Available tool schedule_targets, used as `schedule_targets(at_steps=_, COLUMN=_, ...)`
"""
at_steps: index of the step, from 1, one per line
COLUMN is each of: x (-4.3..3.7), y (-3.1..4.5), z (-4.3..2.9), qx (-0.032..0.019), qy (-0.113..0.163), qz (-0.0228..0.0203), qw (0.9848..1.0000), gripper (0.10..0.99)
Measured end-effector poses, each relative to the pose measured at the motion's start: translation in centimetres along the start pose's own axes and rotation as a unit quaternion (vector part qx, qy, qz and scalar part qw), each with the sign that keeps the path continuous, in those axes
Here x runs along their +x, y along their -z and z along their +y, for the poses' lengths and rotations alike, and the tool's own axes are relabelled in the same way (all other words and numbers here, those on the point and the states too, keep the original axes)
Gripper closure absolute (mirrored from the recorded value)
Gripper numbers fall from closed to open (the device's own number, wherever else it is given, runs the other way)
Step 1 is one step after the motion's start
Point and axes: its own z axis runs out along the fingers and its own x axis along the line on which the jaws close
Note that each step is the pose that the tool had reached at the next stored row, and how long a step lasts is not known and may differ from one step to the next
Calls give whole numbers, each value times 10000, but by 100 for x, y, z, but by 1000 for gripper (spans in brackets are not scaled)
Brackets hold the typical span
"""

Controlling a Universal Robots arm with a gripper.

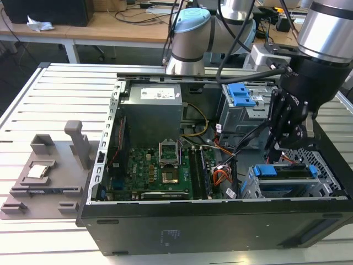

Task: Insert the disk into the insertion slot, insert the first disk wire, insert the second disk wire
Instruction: 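Insert the second disk wire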

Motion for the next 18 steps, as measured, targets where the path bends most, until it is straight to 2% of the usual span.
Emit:
schedule_targets(at_steps=6, x=-11, y=-81, z=-3, qx=1, qy=0, qz=10, qw=10000, gripper=831)
schedule_targets(at_steps=7, x=-12, y=-83, z=-3, qx=3, qy=-1, qz=28, qw=10000, gripper=831)
schedule_targets(at_steps=10, x=-11, y=-83, z=-3, qx=4, qy=-2, qz=32, qw=10000, gripper=831)
schedule_targets(at_steps=11, x=-11, y=-83, z=-3, qx=3, qy=-2, qz=32, qw=10000, gripper=847)
schedule_targets(at_steps=13, x=-11, y=-83, z=-3, qx=3, qy=-2, qz=32, qw=10000, gripper=957)
schedule_targets(at_steps=18, x=-11, y=-83, z=-3, qx=4, qy=-2, qz=34, qw=10000, gripper=957)
